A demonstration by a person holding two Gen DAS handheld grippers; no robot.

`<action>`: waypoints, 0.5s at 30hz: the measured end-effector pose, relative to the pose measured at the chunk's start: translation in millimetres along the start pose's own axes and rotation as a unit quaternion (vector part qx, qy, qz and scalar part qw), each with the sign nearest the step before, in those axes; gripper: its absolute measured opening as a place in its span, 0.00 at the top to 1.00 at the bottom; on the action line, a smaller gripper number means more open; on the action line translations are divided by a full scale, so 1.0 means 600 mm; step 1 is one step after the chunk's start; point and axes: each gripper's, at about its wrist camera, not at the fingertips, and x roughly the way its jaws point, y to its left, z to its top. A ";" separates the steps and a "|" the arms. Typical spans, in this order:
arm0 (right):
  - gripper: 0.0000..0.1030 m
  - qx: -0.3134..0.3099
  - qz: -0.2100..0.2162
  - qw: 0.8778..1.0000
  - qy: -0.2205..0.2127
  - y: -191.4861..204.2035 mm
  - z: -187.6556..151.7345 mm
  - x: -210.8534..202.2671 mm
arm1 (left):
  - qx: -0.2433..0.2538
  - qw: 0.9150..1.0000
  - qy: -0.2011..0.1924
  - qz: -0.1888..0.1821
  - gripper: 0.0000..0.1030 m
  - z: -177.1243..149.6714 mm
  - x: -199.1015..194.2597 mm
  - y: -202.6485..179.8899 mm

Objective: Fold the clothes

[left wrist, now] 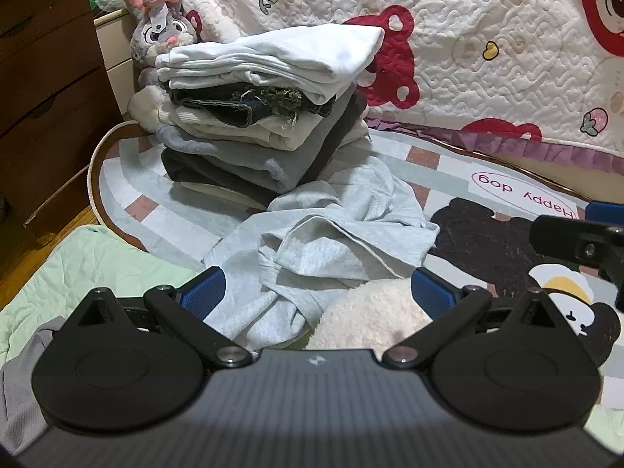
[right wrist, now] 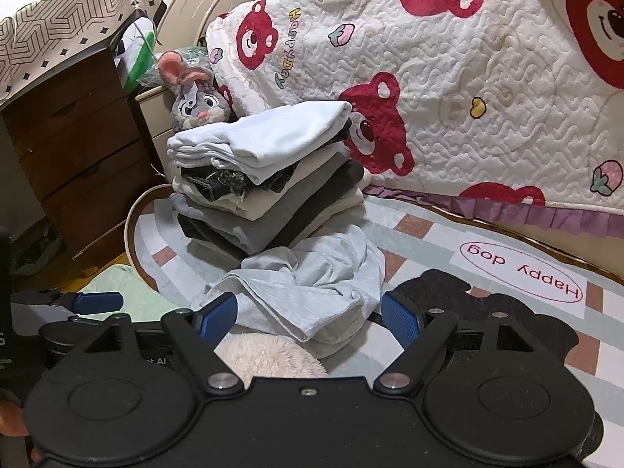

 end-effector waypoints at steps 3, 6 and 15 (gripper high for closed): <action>0.17 -0.001 0.001 1.000 0.005 -0.001 -0.002 0.002 | 0.001 1.000 0.001 0.000 0.00 -0.003 0.002 -0.002; 0.17 -0.005 0.001 1.000 0.012 0.002 -0.007 0.006 | 0.001 1.000 0.003 0.000 0.00 -0.004 0.003 -0.003; 0.17 -0.004 0.008 1.000 0.015 0.000 -0.006 0.010 | 0.000 1.000 0.010 -0.005 0.00 -0.007 0.008 -0.005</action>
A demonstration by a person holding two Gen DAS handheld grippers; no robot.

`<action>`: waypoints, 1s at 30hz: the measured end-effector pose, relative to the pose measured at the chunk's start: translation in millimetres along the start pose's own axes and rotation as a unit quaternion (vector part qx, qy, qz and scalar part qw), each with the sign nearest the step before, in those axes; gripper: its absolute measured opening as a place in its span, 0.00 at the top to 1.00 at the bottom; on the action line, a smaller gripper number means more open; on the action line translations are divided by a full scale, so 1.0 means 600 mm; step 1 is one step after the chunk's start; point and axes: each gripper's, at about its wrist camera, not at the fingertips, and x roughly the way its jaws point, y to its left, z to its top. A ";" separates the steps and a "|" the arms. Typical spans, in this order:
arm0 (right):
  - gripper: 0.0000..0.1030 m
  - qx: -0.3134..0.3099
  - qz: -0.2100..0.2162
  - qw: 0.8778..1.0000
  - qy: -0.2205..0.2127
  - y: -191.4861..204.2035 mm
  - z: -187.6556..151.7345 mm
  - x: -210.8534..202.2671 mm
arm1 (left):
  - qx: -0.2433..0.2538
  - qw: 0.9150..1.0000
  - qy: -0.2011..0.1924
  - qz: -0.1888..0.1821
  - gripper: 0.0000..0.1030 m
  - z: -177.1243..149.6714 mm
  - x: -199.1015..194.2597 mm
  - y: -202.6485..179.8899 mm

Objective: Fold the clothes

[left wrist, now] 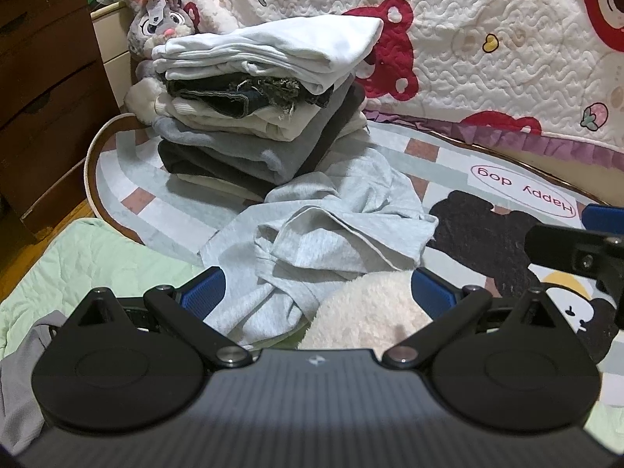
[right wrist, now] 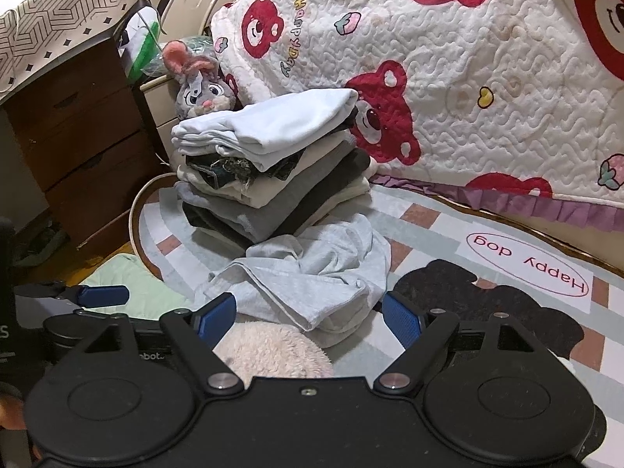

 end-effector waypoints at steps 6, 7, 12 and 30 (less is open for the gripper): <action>0.16 0.006 0.000 1.000 0.000 -0.006 -0.003 0.000 | 0.001 1.000 0.002 -0.001 0.00 0.001 0.003 -0.002; 0.16 0.007 0.000 1.000 0.000 -0.007 -0.004 0.000 | 0.001 1.000 0.003 -0.001 0.00 0.001 0.004 -0.002; 0.16 0.009 0.001 1.000 0.002 -0.006 -0.005 0.003 | 0.000 1.000 0.006 -0.001 0.00 -0.001 0.009 -0.002; 0.09 -0.148 -0.050 0.987 0.023 0.000 0.027 0.067 | 0.015 0.999 0.011 -0.044 0.00 0.022 0.063 0.074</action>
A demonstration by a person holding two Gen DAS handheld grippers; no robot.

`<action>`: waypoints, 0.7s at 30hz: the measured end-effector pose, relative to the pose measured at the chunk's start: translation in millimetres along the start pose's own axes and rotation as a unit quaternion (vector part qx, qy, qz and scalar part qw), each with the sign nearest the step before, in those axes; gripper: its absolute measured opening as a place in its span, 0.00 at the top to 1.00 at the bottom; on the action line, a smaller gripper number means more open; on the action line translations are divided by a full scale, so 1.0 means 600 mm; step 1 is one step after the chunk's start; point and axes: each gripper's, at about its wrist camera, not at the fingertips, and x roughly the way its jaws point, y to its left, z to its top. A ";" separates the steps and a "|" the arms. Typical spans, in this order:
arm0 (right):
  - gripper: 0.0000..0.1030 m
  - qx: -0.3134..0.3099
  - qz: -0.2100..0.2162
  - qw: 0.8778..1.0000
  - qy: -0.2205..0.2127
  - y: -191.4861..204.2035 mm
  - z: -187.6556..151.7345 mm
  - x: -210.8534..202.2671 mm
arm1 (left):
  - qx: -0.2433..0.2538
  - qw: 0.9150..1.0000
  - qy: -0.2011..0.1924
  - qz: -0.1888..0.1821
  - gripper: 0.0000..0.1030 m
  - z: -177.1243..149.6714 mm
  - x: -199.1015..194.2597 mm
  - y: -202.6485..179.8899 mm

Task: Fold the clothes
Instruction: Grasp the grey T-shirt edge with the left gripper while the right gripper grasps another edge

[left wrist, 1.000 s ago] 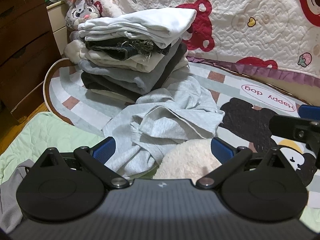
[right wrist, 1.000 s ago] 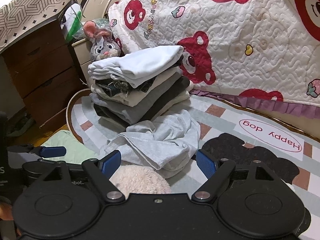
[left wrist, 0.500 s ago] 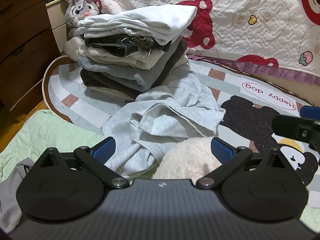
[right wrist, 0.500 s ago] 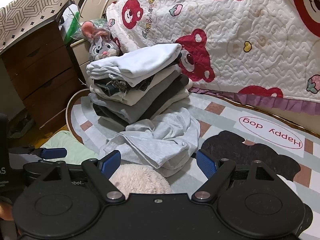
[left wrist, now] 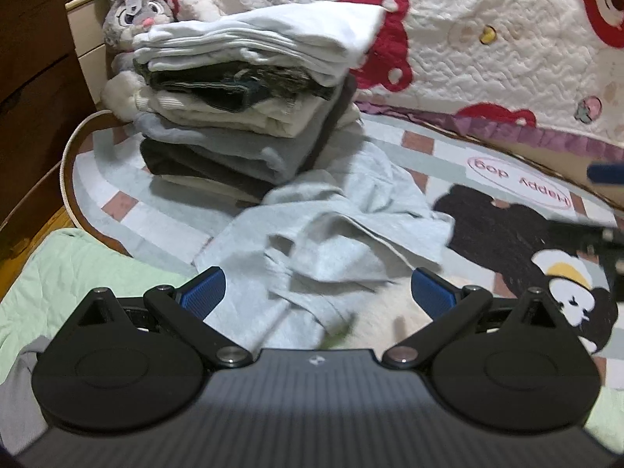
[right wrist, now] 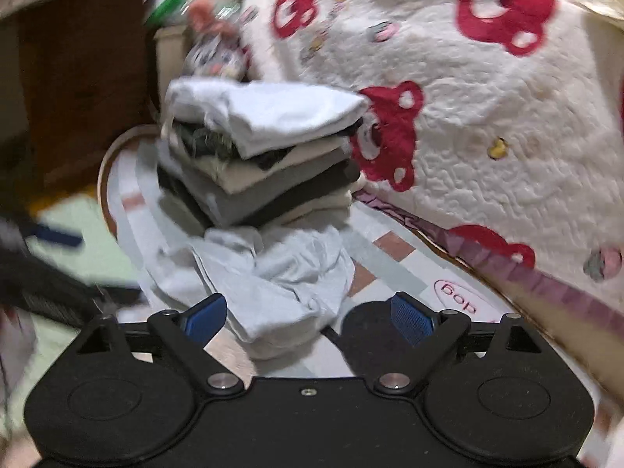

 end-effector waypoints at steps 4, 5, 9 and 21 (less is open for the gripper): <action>0.09 0.015 0.065 0.997 0.030 -0.021 0.001 0.049 | -0.007 1.000 -0.004 0.013 0.00 -0.007 0.035 0.041; 0.09 0.033 0.084 0.995 0.032 -0.029 -0.001 0.066 | -0.009 1.000 -0.005 0.014 0.02 -0.012 0.045 0.050; 0.09 0.119 0.132 0.983 0.050 -0.061 -0.011 0.139 | -0.008 1.000 0.018 -0.010 0.27 -0.037 0.094 0.078; 0.09 0.454 0.263 0.829 0.195 -0.175 -0.101 0.337 | 0.008 0.997 0.018 -0.076 0.15 -0.085 0.164 0.109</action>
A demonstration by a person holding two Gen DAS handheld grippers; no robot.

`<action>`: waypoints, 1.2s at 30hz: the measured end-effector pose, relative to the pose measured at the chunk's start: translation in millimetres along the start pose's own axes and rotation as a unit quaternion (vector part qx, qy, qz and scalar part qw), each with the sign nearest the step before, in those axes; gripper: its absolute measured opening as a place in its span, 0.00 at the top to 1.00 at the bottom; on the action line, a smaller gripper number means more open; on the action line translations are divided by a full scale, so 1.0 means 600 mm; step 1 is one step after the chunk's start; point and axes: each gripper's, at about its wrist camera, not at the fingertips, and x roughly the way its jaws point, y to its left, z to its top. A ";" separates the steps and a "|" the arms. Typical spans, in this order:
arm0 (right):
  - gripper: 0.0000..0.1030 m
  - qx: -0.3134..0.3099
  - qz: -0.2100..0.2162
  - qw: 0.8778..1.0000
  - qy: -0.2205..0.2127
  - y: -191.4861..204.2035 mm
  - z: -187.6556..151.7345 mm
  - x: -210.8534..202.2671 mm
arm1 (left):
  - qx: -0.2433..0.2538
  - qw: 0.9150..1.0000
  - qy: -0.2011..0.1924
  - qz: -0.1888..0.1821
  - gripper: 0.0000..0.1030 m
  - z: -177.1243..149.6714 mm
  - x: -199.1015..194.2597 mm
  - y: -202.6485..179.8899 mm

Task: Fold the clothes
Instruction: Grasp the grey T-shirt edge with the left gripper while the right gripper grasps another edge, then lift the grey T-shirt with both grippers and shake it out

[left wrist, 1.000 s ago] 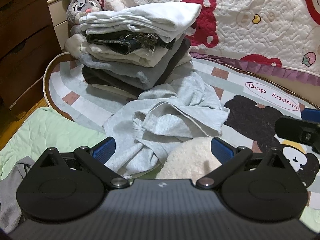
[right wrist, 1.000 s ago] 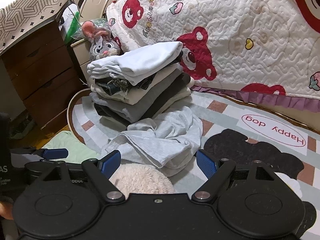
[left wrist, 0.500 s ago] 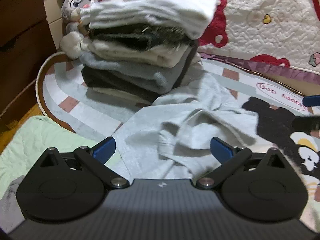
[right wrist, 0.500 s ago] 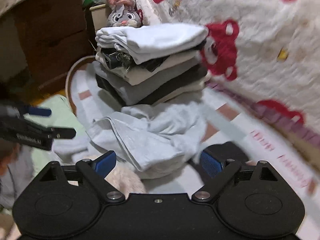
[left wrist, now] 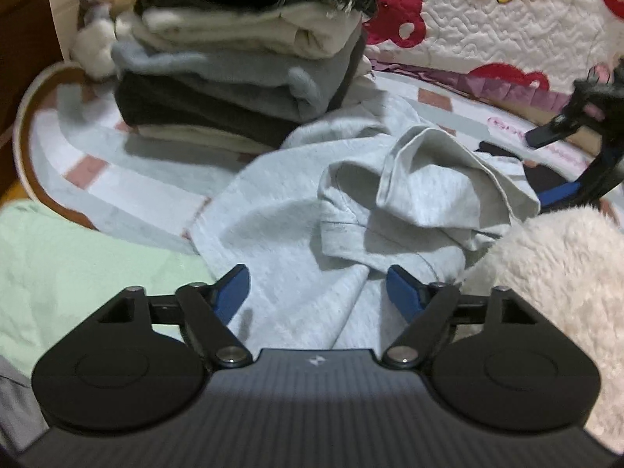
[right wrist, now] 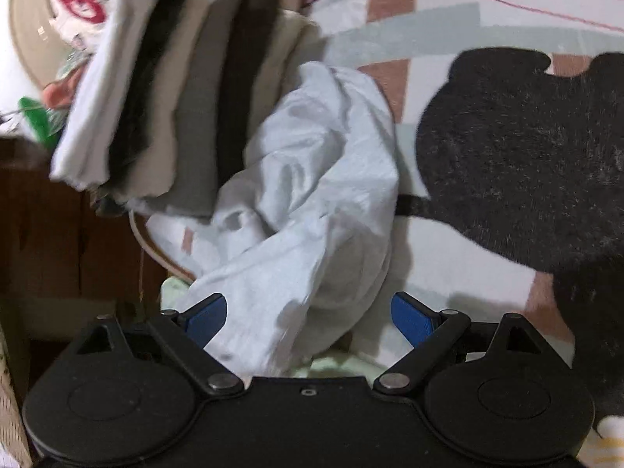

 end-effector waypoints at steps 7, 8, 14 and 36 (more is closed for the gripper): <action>0.09 0.036 0.001 0.999 -0.010 -0.020 0.042 0.061 | -0.020 0.996 0.057 -0.063 0.10 0.004 0.067 0.028; 0.09 0.036 0.001 0.999 -0.015 -0.022 0.049 0.068 | -0.036 0.995 0.063 -0.068 0.09 0.007 0.076 0.036; 0.09 0.055 0.021 0.998 -0.021 -0.032 0.063 0.133 | -0.052 0.992 0.074 -0.086 0.47 0.025 0.109 0.040; 0.86 -0.144 -0.025 0.887 -0.439 -0.017 -0.196 -0.462 | 0.209 0.965 -0.078 -0.138 0.96 0.201 -0.044 -0.422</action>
